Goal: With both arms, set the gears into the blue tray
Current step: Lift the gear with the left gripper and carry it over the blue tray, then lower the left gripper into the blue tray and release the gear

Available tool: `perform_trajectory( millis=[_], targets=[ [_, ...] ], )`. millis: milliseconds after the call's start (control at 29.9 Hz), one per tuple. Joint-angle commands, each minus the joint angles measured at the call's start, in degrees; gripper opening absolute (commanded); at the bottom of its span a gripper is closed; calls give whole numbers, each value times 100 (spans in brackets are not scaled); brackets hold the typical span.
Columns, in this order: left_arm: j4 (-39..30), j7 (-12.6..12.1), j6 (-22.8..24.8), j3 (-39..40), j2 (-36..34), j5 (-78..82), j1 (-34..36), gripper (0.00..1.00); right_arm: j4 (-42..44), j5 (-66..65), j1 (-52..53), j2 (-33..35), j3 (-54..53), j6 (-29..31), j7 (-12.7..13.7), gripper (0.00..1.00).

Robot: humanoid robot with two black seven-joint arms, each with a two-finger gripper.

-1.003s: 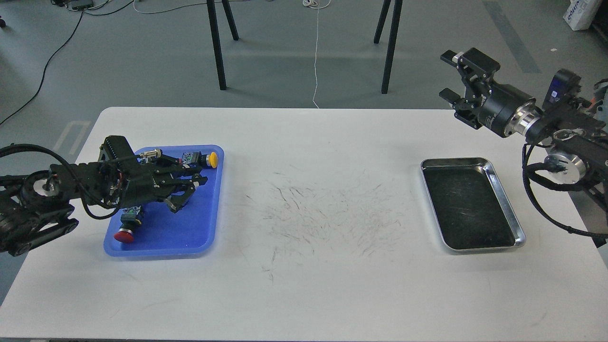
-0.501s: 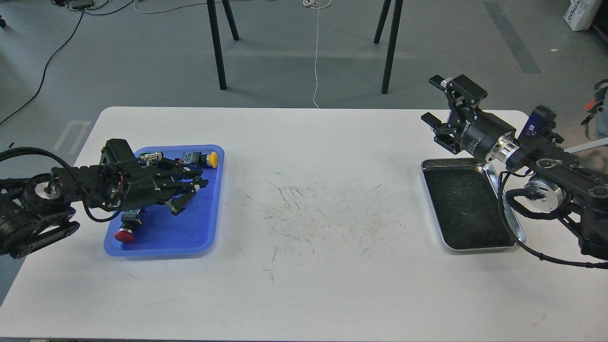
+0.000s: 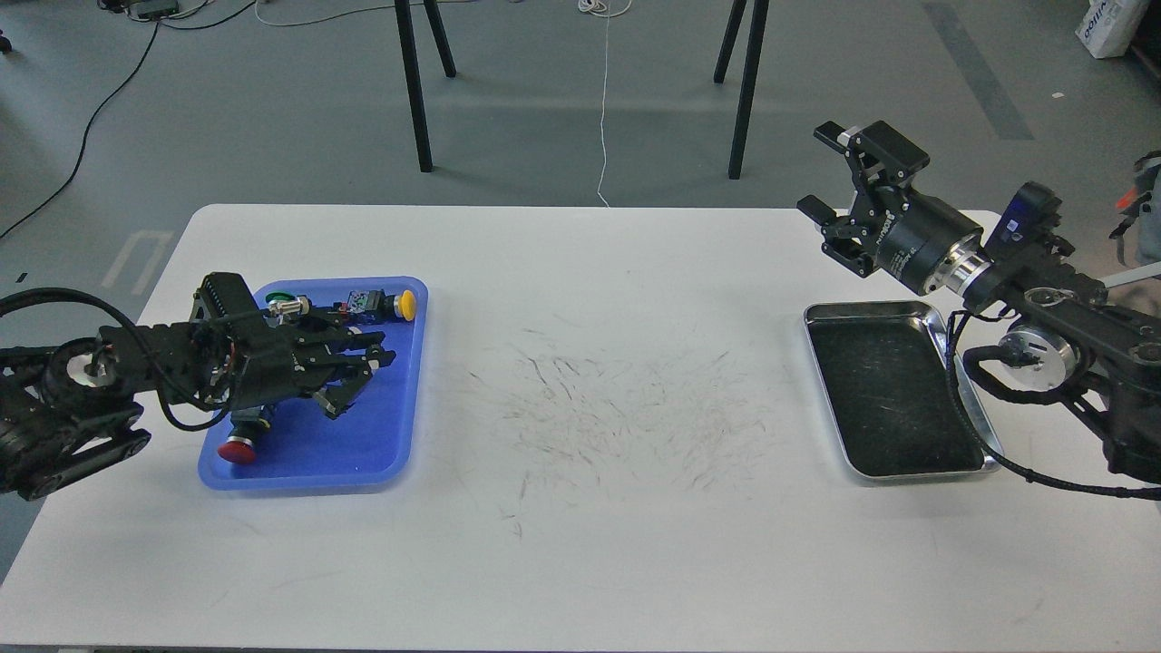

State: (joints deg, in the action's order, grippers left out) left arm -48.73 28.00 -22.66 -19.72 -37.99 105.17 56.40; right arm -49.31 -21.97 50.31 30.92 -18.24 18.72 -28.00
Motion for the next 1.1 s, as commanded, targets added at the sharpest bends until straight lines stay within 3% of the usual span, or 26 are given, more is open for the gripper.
perform_trajectory(
  millis=[0,702,903,1070],
  targets=[
    [-5,0,8,-181,-16,109,-15,17,-9,0,58,2,-5,0,0,99],
    [-14,0,8,-753,-174,258,-24,19,0,0,128,2,-5,0,0,99],
    [-76,0,8,-753,-384,267,3,34,0,0,128,2,-5,0,0,99],
    [-85,0,8,-744,-508,258,38,54,0,0,128,2,-5,0,0,99]
  ],
)
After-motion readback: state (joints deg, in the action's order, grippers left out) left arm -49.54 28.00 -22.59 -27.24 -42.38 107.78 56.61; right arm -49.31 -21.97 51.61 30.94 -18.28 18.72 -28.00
